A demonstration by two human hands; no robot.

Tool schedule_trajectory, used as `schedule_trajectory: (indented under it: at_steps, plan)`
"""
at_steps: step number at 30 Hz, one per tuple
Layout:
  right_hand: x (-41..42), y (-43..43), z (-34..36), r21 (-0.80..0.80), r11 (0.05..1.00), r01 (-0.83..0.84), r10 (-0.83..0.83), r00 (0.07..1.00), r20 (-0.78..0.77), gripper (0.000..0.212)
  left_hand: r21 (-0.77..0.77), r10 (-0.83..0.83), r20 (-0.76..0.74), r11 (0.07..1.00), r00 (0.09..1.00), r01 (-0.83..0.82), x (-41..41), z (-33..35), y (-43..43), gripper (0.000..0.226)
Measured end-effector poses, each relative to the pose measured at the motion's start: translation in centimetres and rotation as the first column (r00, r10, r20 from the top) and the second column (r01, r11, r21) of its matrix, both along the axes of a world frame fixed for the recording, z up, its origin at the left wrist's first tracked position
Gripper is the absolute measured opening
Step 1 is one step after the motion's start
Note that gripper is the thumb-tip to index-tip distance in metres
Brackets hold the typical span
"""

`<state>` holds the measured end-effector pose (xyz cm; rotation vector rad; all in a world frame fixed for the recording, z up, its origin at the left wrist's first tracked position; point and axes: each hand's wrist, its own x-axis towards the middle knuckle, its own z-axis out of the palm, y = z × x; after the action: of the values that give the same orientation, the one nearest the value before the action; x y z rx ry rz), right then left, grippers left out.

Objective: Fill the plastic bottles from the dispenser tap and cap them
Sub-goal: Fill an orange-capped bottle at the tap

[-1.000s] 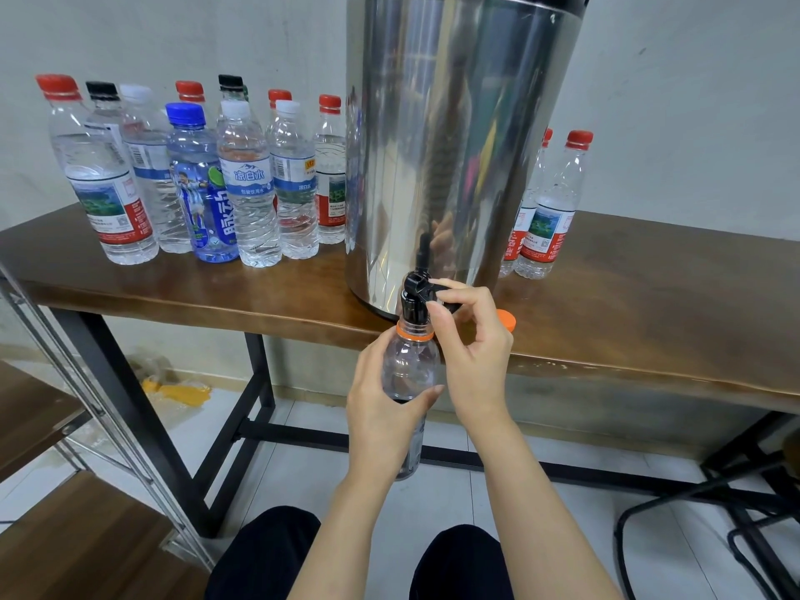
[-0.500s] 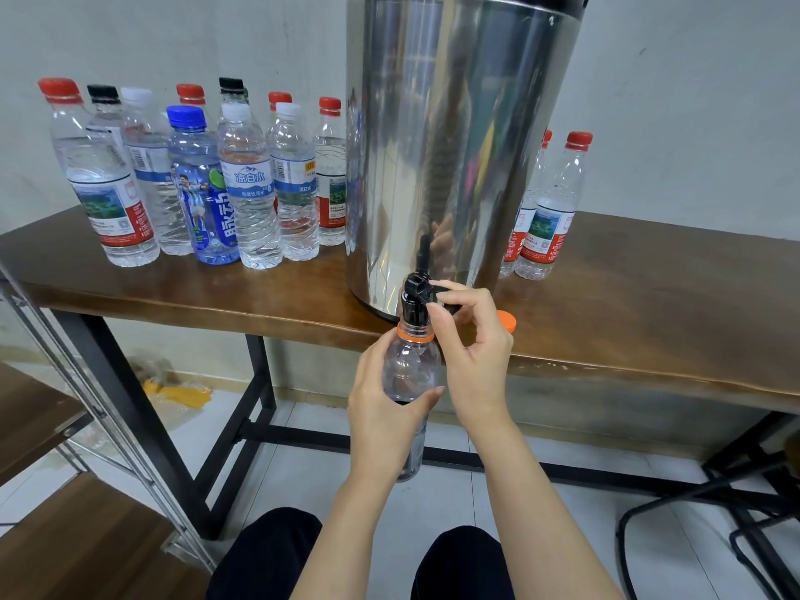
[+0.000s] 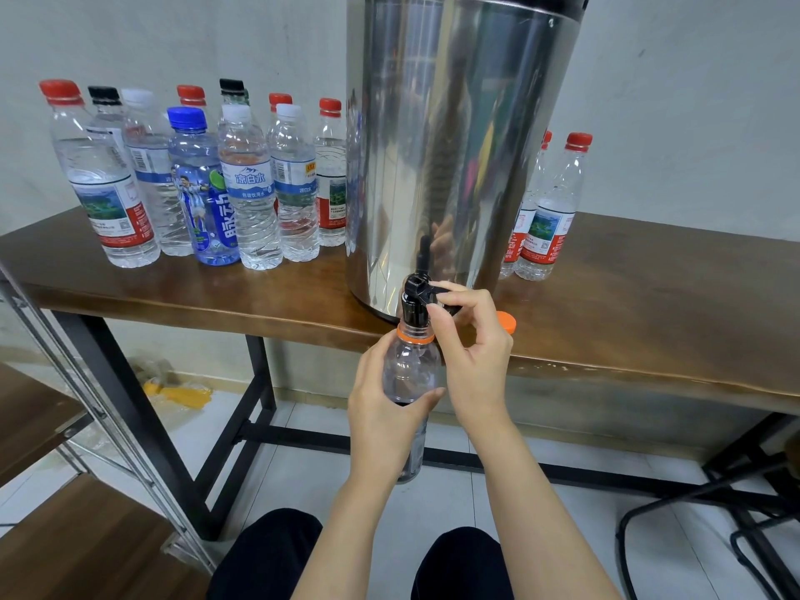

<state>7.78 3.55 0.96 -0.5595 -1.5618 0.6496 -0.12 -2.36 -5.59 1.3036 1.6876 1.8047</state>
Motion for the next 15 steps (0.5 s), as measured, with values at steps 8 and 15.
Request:
schedule_trajectory:
  at_steps: [8,15]
  plan:
    - [-0.01,-0.11,0.1,-0.002,1.0,0.0,0.0,1.0,-0.005,0.011,0.005,-0.006,0.007,1.0,1.0,0.006,0.02,0.14,-0.06,0.082]
    - [0.0,-0.1,0.01,-0.005,1.0,0.005,-0.006,1.0,-0.009,0.011,0.016,-0.001,0.006,1.0,1.0,0.001,0.05,0.21,-0.08,0.082]
